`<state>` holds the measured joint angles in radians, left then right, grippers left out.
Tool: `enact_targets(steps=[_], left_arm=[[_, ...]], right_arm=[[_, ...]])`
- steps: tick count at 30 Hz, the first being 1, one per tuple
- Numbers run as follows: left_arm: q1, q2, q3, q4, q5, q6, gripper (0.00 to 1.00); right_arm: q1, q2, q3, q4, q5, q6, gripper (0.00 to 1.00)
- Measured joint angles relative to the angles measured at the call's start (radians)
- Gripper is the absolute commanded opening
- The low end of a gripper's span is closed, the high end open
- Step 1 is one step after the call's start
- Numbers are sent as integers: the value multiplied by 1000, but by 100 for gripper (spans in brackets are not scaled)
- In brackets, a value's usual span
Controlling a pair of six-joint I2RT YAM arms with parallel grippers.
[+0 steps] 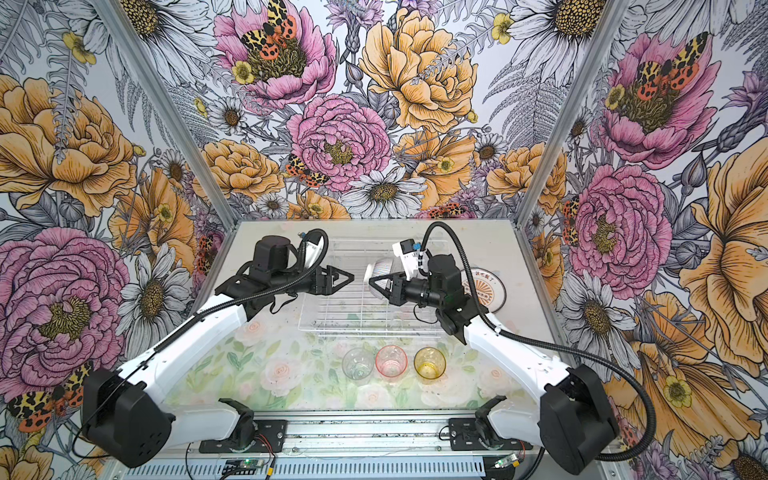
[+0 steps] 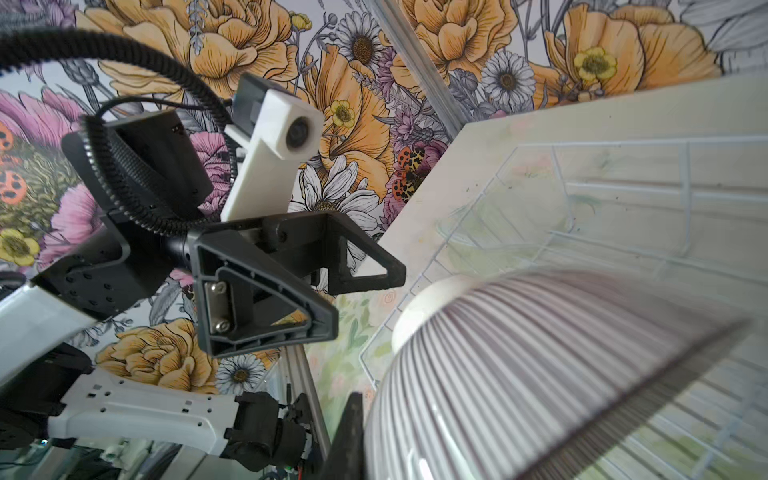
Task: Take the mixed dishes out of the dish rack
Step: 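Open the left gripper while the right gripper pulls the bowl away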
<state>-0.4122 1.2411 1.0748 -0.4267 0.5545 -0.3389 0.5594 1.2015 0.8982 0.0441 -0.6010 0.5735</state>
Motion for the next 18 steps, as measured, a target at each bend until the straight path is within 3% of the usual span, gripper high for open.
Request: enact_targets(steps=[4,7,12,18], left_arm=[[29,-113,5,-89,-120,13,87],[63,-186,7,-150,-192,26,87],[147,-248,10,-228,-252,44,88],[225,-274,10,-262,-256,59,88]], right_arm=[[135,-26,149,-270,179,-181,0],[309,26,261,-465,346,-298,0],[633,232,468,-733,610,-486,0],[865,465,604,-947,846,-649,0]])
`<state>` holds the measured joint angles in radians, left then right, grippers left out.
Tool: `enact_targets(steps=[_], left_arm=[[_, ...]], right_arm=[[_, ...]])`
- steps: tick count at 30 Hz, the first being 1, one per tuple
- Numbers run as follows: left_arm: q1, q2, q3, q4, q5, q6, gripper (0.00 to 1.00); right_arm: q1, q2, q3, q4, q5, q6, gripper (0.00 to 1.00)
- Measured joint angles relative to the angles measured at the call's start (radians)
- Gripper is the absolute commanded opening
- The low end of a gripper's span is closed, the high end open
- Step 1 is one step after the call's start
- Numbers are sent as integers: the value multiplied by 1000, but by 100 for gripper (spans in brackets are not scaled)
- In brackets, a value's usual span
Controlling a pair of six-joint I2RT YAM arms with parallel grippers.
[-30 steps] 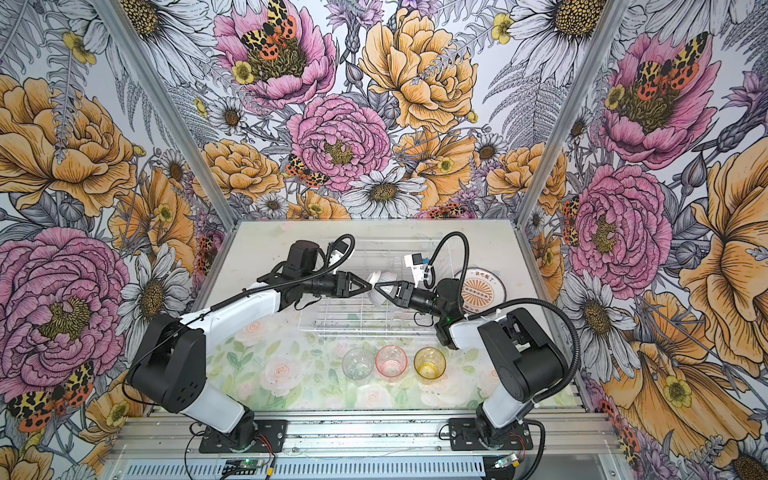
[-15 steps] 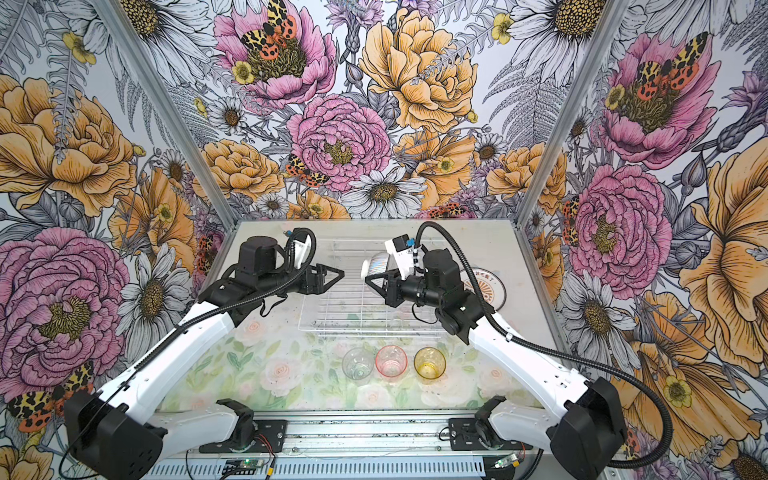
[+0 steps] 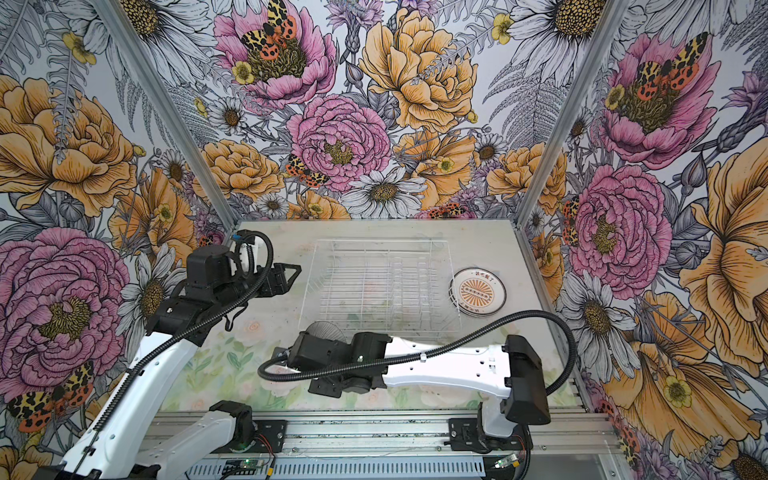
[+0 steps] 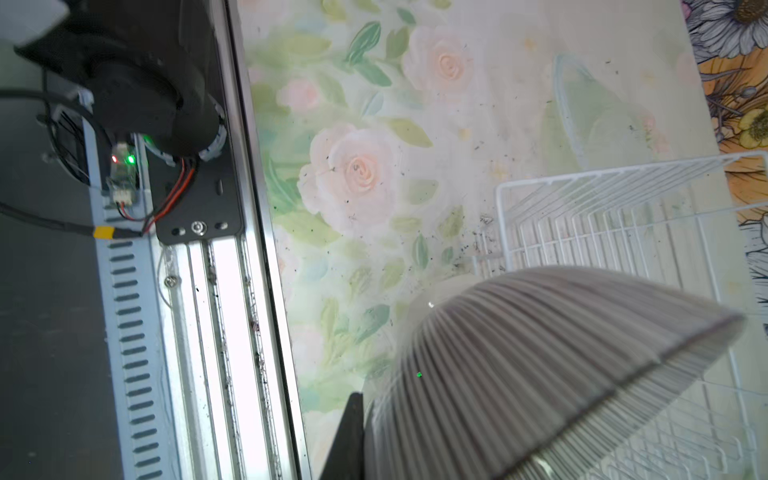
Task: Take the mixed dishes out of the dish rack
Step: 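Open the left gripper while the right gripper pulls the bowl away, then lower the striped bowl onto the table beside the clear glass with the right gripper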
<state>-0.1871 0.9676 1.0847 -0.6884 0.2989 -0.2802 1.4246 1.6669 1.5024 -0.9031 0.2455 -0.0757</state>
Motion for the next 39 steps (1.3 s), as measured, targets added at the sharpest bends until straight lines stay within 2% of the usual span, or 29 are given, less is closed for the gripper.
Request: enact_targets(steps=[5,11,18,26,39], left_arm=[[45,-12,0,-7,4,5,88],[92,-13,0,-11,12,23,88],[127,-12,-2,-11,42,31,89],[149,-7,-15,-3,84,46,89],[153,11,-35,13,104,53,89]], right_arm=[[86,115,58,-117,108,-104,0],[132,240,130,-180,162,-204,0],[124,390,175,-207,208,-275,0],[67,506,234,-207,233,-285,0],[29,531,251,-182,223,-285,0]])
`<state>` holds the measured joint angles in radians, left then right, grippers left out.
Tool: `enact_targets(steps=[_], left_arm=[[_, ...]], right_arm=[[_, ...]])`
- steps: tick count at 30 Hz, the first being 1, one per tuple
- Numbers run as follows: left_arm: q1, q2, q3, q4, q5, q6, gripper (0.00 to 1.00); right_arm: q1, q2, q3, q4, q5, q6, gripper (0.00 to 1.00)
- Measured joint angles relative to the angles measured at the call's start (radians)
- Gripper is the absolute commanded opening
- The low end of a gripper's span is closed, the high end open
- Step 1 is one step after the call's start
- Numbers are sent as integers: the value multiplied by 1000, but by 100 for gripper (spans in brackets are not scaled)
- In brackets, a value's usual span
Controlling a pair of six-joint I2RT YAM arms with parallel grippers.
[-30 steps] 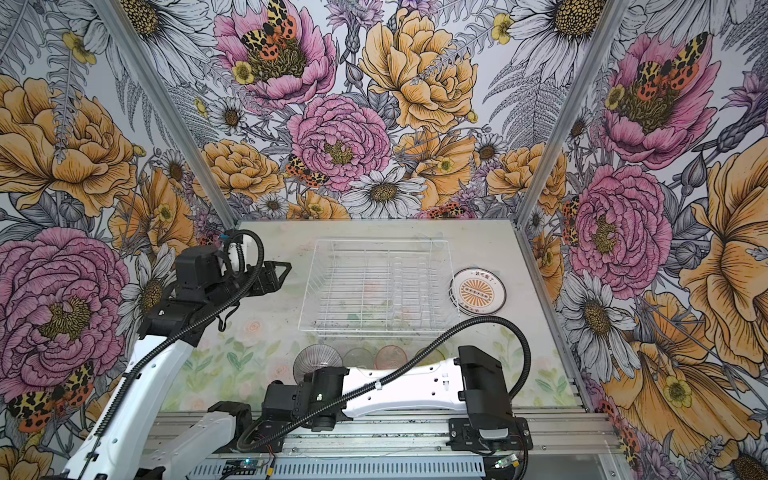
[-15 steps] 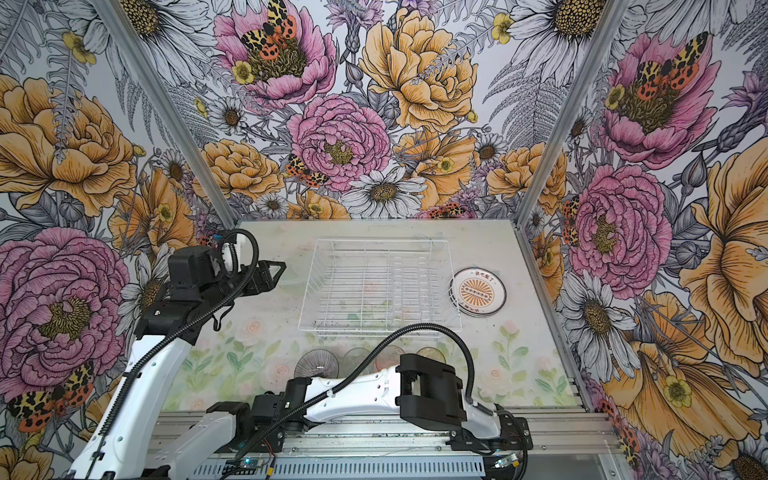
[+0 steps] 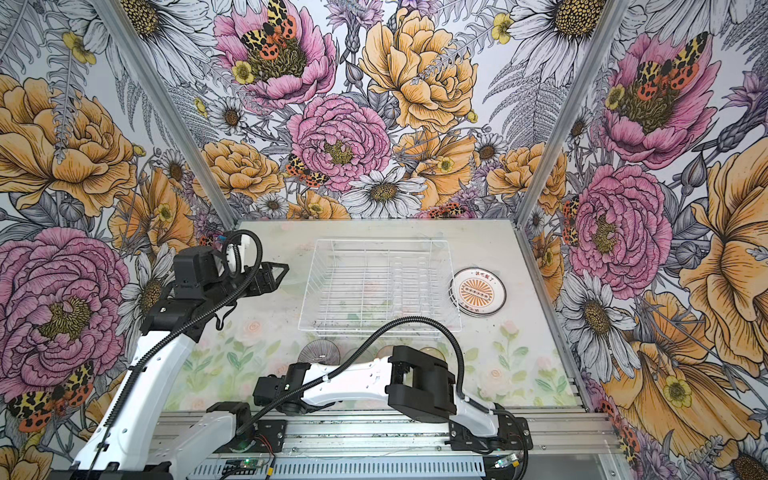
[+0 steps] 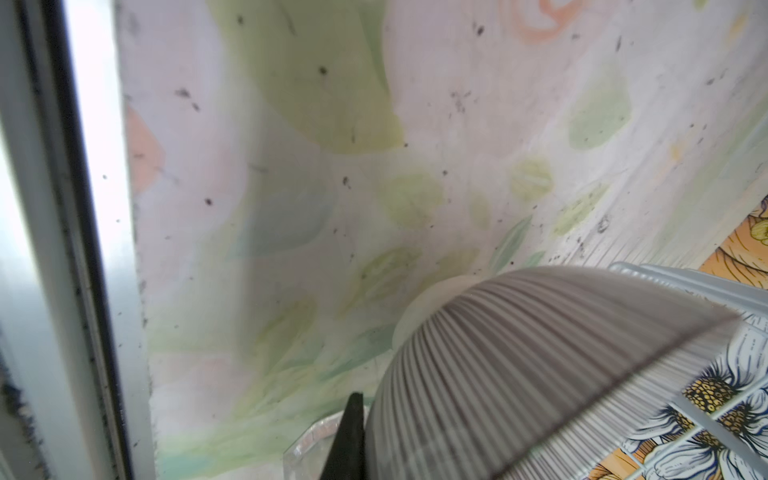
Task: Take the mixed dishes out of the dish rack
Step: 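Lower the striped bowl onto the table beside the clear glass with the right gripper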
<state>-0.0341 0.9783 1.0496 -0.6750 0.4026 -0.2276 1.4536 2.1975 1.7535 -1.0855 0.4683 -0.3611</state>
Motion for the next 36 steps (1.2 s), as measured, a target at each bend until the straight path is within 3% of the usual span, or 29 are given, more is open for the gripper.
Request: enact_targets(steps=[10,19,24,28,30,31,36], left_arm=[[0,0,-1,3,11,0,89],[0,0,-6,6,14,0,89],[0,0,-10,6,14,0,89],[0,0,-10,7,14,0,89],[0,0,-10,7,14,0,89],[0,0,-10,7,14,0,89],[0,0,-10,7,14,0,89]], right_arm=[[1,26,0,6,-13,0,1],[1,26,-1,6,-18,3,27],[1,26,-11,13,-20,8,32],[1,26,-21,14,-24,15,48],[1,23,-26,14,-32,21,74],[1,19,-30,14,-35,22,81],[1,-23,-31,14,-50,28,83]])
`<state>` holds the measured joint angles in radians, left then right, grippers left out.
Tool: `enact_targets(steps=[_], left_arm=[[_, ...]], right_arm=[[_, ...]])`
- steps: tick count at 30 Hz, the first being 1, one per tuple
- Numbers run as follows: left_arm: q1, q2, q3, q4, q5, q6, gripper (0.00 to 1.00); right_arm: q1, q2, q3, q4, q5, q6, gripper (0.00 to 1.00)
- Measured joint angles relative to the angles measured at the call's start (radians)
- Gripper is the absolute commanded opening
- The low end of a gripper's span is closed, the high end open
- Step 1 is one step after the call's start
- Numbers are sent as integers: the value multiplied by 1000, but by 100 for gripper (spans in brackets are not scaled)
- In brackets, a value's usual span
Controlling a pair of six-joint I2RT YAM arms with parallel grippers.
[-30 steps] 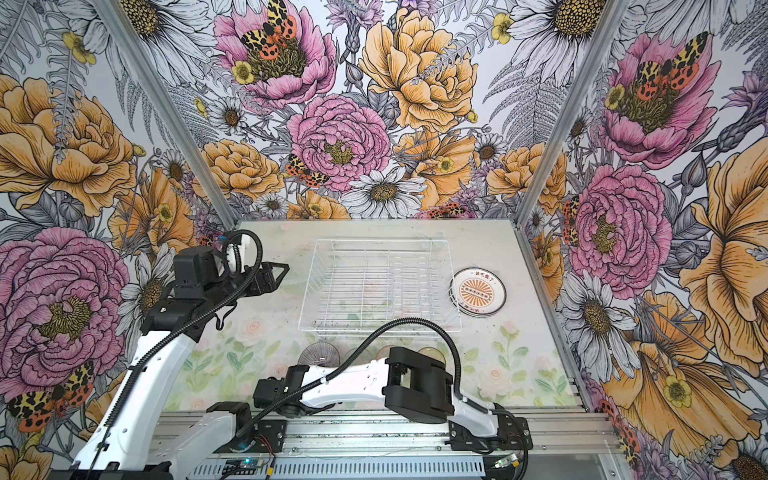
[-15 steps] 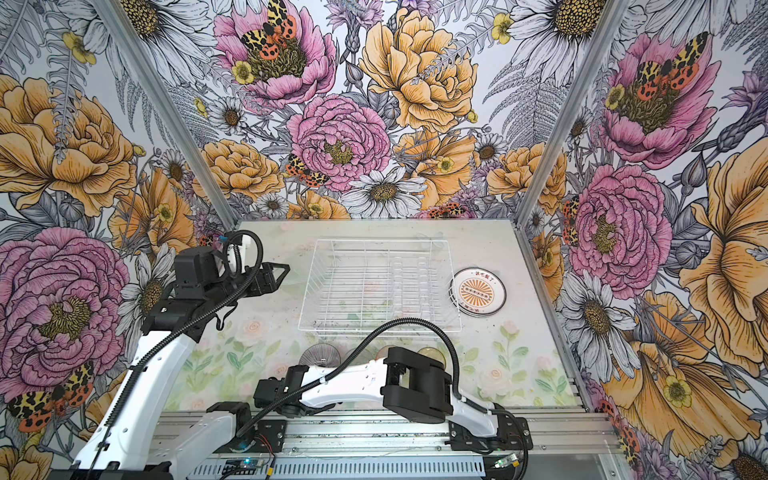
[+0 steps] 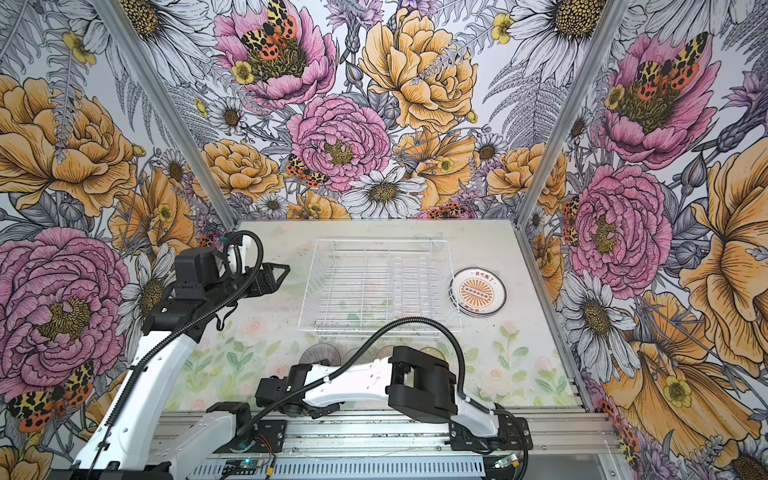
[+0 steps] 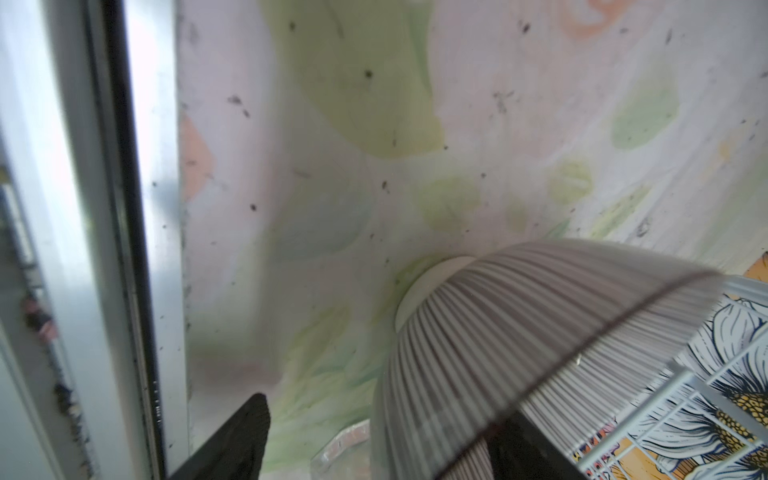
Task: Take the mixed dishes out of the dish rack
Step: 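Lower the striped bowl onto the table beside the clear glass with the right gripper, then release the bowl and raise the right gripper toward the plate stack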
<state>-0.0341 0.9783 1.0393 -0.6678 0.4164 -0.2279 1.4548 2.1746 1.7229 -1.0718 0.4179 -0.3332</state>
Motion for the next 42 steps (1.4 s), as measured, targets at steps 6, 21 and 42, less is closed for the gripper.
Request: enact_targets(steps=[6,21,42], left_arm=[[0,8,-1,1,0,0,89],[0,19,-17,6,-5,5,90],[0,-77,-504,547,-367,26,99]], right_arm=[[6,-28,0,0,8,-1,81],[13,-399,-2,27,-20,23,78],[-1111,-1340,-813,523,-44,427,89]])
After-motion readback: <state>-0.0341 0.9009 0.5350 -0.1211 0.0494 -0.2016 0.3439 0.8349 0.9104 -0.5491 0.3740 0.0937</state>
